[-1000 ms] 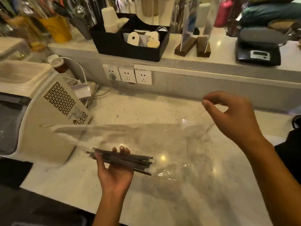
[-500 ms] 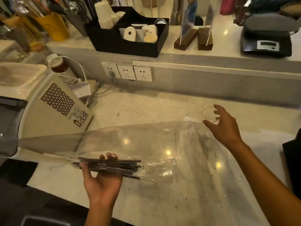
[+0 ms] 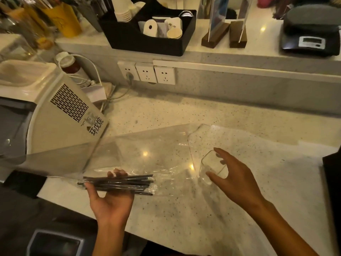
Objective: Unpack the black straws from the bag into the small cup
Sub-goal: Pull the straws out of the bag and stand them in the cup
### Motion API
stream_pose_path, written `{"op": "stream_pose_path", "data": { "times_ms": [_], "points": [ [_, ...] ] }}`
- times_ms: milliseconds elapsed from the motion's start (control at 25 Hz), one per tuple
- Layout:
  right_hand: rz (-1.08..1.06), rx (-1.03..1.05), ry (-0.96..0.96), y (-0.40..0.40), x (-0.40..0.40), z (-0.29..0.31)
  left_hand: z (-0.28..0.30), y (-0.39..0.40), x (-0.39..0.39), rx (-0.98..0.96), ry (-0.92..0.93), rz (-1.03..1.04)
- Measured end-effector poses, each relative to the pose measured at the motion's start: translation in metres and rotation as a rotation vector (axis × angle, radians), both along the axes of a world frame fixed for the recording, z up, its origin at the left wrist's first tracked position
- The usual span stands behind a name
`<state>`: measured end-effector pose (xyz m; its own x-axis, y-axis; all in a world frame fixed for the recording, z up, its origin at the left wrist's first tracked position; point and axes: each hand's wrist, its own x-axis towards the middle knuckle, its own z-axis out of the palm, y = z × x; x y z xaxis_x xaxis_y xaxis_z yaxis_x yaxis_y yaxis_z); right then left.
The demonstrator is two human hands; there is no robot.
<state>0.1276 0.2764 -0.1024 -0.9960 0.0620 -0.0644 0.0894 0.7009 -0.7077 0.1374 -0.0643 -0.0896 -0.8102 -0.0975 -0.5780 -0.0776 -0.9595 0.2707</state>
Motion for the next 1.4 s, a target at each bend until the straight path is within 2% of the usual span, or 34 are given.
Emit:
{"op": "stream_pose_path", "data": {
  "times_ms": [280, 440, 640, 800, 920, 1000, 1200, 1400],
  "points": [
    [0.019, -0.002, -0.026, -0.017, 0.017, -0.001, 0.005, -0.010, 0.005, 0.011, 0.005, 0.016],
    [0.128, 0.004, -0.106, -0.010, 0.011, 0.024, 0.010, -0.008, 0.007, 0.018, 0.017, 0.007],
    [0.136, -0.235, 0.213, -0.004, -0.018, 0.114, 0.019, -0.003, 0.005, 0.004, 0.054, -0.036],
    [0.247, -0.231, 0.351, -0.022, -0.038, 0.166, 0.030, 0.004, 0.004, -0.004, 0.076, -0.054],
    [0.318, -0.156, 0.421, -0.025, -0.047, 0.180, 0.037, 0.004, 0.004, 0.004, 0.114, -0.084],
    [0.334, -0.183, 0.446, -0.025, -0.048, 0.182, 0.040, 0.004, 0.005, -0.003, 0.111, -0.090],
    [0.304, -0.222, 0.454, -0.026, -0.042, 0.181, 0.045, 0.004, 0.005, 0.018, 0.097, -0.066],
    [0.241, -0.277, 0.474, -0.017, -0.039, 0.186, 0.059, 0.013, -0.009, -0.028, 0.166, -0.045]
  ]
}}
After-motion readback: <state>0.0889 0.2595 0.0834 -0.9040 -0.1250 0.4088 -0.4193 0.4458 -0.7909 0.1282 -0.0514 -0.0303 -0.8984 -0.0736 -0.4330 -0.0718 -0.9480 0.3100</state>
